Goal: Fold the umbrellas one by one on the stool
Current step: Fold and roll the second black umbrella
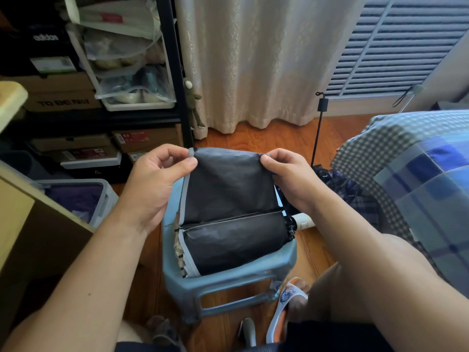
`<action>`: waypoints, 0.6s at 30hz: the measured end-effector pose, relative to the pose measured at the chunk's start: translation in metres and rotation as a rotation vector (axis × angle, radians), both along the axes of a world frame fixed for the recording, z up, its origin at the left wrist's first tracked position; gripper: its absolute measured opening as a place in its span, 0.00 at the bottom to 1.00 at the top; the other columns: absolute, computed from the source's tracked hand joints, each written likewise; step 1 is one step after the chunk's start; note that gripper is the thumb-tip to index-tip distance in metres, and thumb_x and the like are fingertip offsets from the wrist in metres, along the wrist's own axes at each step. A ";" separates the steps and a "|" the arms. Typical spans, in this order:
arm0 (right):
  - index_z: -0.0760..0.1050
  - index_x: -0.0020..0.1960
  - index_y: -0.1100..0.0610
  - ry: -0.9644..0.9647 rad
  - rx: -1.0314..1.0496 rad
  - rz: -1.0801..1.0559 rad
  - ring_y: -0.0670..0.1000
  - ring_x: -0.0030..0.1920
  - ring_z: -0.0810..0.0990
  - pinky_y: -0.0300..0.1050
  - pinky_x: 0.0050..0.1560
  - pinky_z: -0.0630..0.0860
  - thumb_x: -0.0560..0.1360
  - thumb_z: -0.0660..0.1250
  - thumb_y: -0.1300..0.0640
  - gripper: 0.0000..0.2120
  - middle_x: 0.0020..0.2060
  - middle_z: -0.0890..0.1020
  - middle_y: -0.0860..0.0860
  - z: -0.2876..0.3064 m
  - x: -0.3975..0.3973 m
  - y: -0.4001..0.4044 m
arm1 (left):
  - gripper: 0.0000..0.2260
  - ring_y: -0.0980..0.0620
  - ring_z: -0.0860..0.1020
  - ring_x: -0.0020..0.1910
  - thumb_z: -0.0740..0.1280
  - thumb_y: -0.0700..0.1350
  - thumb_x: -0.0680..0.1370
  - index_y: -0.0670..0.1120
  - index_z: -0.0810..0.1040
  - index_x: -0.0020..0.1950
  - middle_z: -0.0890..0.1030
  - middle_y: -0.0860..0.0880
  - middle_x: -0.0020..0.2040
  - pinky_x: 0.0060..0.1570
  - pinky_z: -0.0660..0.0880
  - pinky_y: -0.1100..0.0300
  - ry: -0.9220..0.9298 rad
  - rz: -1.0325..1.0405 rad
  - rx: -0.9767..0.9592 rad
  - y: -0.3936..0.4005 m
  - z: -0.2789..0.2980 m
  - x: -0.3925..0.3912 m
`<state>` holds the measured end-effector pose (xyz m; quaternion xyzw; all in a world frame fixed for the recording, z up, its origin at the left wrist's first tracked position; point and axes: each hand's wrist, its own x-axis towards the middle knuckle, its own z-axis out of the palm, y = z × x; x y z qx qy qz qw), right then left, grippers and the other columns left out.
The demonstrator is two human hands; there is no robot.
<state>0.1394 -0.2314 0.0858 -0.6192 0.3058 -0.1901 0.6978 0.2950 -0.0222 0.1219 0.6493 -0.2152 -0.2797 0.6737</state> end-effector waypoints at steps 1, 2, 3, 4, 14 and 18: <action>0.77 0.45 0.58 -0.001 0.018 -0.008 0.47 0.40 0.80 0.42 0.43 0.78 0.82 0.69 0.58 0.07 0.39 0.82 0.50 0.001 0.003 -0.003 | 0.05 0.51 0.82 0.53 0.74 0.41 0.77 0.52 0.83 0.48 0.84 0.49 0.49 0.62 0.78 0.50 -0.100 0.066 0.089 -0.002 -0.003 0.003; 0.78 0.44 0.58 0.045 -0.016 -0.026 0.47 0.40 0.80 0.43 0.44 0.79 0.81 0.70 0.57 0.08 0.39 0.82 0.50 -0.001 0.008 -0.007 | 0.05 0.52 0.81 0.55 0.72 0.42 0.79 0.51 0.82 0.52 0.84 0.51 0.51 0.62 0.78 0.51 -0.239 0.141 0.206 -0.003 -0.005 0.006; 0.78 0.43 0.58 0.150 -0.124 -0.046 0.48 0.41 0.80 0.44 0.44 0.78 0.81 0.71 0.55 0.09 0.38 0.82 0.49 -0.006 0.013 -0.011 | 0.06 0.54 0.80 0.56 0.71 0.44 0.79 0.51 0.80 0.55 0.82 0.52 0.53 0.60 0.77 0.55 -0.391 0.204 0.316 -0.003 -0.005 0.005; 0.78 0.42 0.57 0.293 -0.284 -0.047 0.49 0.42 0.79 0.44 0.43 0.77 0.80 0.71 0.53 0.10 0.38 0.82 0.49 -0.013 0.017 -0.016 | 0.07 0.55 0.78 0.57 0.71 0.45 0.80 0.51 0.79 0.58 0.81 0.53 0.55 0.57 0.74 0.63 -0.521 0.228 0.375 -0.004 -0.004 0.002; 0.80 0.60 0.54 0.674 -0.584 0.074 0.50 0.54 0.81 0.48 0.56 0.76 0.82 0.67 0.49 0.11 0.53 0.83 0.49 0.004 -0.059 -0.028 | 0.22 0.54 0.58 0.77 0.58 0.65 0.81 0.63 0.71 0.74 0.66 0.57 0.77 0.75 0.58 0.50 -1.010 -0.564 0.900 0.027 -0.022 -0.040; 0.77 0.64 0.57 0.511 -0.054 0.183 0.43 0.44 0.84 0.36 0.43 0.78 0.81 0.68 0.63 0.12 0.54 0.82 0.54 -0.009 -0.116 -0.010 | 0.28 0.47 0.50 0.81 0.51 0.70 0.80 0.64 0.63 0.79 0.50 0.54 0.83 0.78 0.54 0.44 -0.731 -0.478 1.069 0.038 -0.033 -0.032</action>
